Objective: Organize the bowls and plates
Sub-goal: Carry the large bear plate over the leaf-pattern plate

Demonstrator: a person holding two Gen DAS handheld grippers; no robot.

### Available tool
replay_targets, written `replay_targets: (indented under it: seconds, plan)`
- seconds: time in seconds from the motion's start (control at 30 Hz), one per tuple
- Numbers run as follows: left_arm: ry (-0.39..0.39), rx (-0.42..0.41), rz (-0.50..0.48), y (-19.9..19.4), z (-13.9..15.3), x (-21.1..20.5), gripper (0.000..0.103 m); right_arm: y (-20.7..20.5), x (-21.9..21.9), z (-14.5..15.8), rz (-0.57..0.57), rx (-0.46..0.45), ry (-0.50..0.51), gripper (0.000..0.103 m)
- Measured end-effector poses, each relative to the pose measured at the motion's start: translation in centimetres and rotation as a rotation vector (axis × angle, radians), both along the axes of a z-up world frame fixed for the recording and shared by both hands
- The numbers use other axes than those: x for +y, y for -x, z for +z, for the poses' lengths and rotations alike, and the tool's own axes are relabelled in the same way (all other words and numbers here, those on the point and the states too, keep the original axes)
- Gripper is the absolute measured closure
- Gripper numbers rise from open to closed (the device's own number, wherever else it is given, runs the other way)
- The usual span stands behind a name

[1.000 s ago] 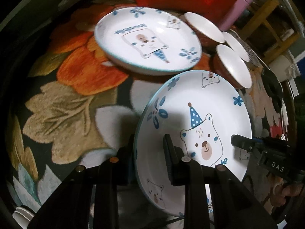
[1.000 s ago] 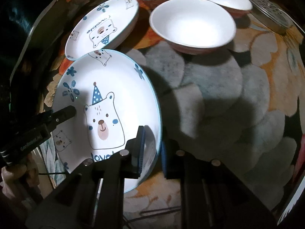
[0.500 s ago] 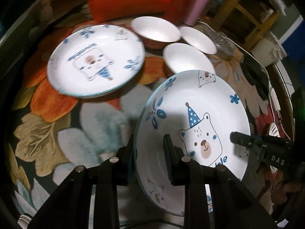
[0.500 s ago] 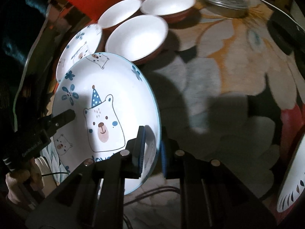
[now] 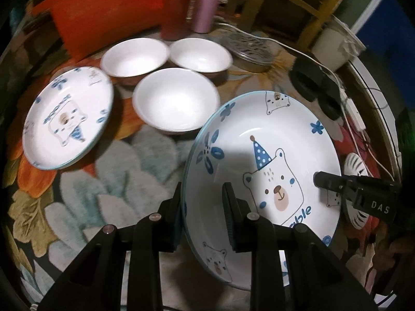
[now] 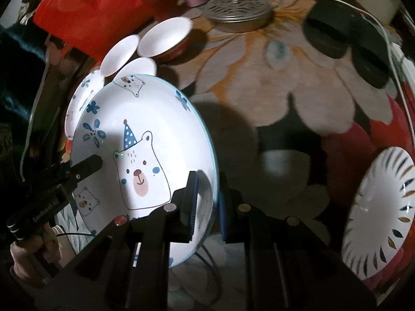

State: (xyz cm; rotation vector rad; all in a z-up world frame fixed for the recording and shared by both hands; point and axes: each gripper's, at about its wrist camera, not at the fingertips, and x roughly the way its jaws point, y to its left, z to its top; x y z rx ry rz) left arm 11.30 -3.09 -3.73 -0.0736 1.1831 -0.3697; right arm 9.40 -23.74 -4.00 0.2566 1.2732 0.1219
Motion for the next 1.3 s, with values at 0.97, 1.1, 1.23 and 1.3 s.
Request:
replay_targets:
  seconds: [0.97,1.1,1.23,1.3]
  plan:
    - [0.025,0.025,-0.284,2.9,0.0,-16.5,0.076,6.9,-15.0,1.5,-0.281,0.032,0.038,0.088]
    - [0.026,0.037,-0.326,3.6,-0.3,-18.9,0.076,7.9,-16.9,1.5,-0.316,0.039,0.045,0.088]
    - [0.025,0.055,-0.367,4.4,-0.8,-21.4,0.076,9.0,-18.9,1.5,-0.345,0.046,0.058,0.088]
    - [0.026,0.061,-0.387,4.9,-1.0,-22.7,0.076,9.7,-20.0,1.5,-0.361,0.05,0.064,0.088]
